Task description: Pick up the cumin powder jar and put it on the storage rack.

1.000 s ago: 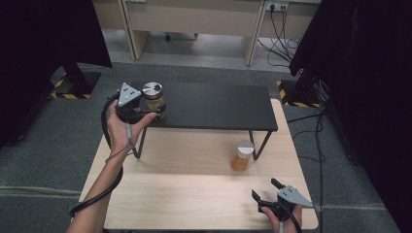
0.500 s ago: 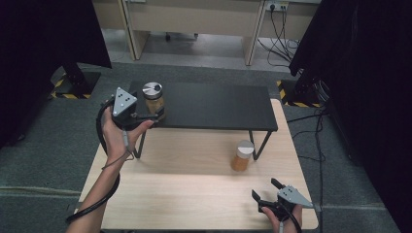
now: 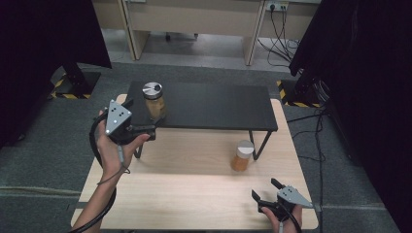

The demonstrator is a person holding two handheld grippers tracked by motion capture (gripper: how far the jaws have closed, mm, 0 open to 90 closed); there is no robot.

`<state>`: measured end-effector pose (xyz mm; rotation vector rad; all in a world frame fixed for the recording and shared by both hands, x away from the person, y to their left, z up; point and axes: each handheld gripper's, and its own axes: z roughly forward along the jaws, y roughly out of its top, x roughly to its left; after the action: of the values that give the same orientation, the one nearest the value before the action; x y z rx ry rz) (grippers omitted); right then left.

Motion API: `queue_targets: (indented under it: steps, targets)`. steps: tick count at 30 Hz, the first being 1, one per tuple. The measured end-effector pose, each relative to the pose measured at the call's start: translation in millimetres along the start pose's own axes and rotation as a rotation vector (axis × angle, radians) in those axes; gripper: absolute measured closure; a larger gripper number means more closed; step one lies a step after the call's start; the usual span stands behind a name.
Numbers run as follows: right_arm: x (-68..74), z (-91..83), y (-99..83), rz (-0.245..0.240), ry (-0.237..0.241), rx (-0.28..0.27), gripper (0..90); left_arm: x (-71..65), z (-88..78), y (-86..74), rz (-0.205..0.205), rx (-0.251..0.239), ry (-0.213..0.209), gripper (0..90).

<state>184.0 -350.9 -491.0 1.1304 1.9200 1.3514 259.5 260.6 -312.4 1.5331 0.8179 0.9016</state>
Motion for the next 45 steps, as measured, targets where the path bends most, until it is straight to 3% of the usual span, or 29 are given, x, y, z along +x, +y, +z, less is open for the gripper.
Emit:
queue_targets:
  steps: [9, 17, 18, 21, 23, 26, 30, 33, 34, 37, 41, 45]
  targets:
    - [0.1, 0.1, -0.1, 0.000, 0.000, -0.001, 8.0, -9.3, -16.2, -16.0, 0.004, 0.003, -0.018, 0.3]
    - [0.4, 0.2, 0.0, 0.000, 0.000, 0.000, 8.1, -19.7, -32.5, -51.0, -0.010, -0.013, -0.028, 0.3]
    - [0.6, 0.4, 0.0, -0.003, -0.001, 0.000, 8.0, -23.0, -36.0, -61.8, -0.003, -0.025, -0.031, 0.3]
    - [0.9, 0.4, 0.1, -0.005, -0.001, 0.000, 8.0, -27.5, -39.0, -72.2, 0.015, -0.035, -0.026, 0.3]
    - [1.1, 0.3, 0.1, -0.005, -0.001, 0.000, 8.1, -31.6, -43.1, -89.9, 0.004, -0.053, -0.029, 0.3]
    - [1.3, 0.4, 0.2, -0.007, -0.002, 0.001, 8.0, -33.2, -44.1, -97.3, -0.011, -0.060, -0.030, 0.3]
    - [1.4, 0.3, 0.0, -0.008, -0.002, 0.000, 8.0, -38.3, -46.2, -113.8, -0.023, -0.040, -0.033, 0.3]
    - [1.3, 0.2, -0.1, -0.007, -0.002, -0.001, 8.0, -46.6, -47.5, -133.1, 0.007, -0.008, -0.018, 0.3]
    - [1.3, 0.1, -0.2, -0.007, -0.002, -0.001, 8.0, -46.6, -47.5, -133.1, 0.007, -0.008, -0.018, 0.4]
    - [1.5, 0.2, -0.1, -0.009, -0.002, -0.001, 8.0, -49.1, -48.1, -156.0, -0.030, 0.015, -0.017, 0.4]
    - [1.5, 0.4, 0.1, -0.010, -0.002, 0.000, 8.1, -51.5, -47.0, -165.1, -0.031, 0.037, -0.008, 0.5]
    - [2.0, 0.2, -0.1, -0.011, -0.004, -0.001, 8.0, -53.6, -45.6, -176.8, -0.060, 0.057, -0.007, 0.5]
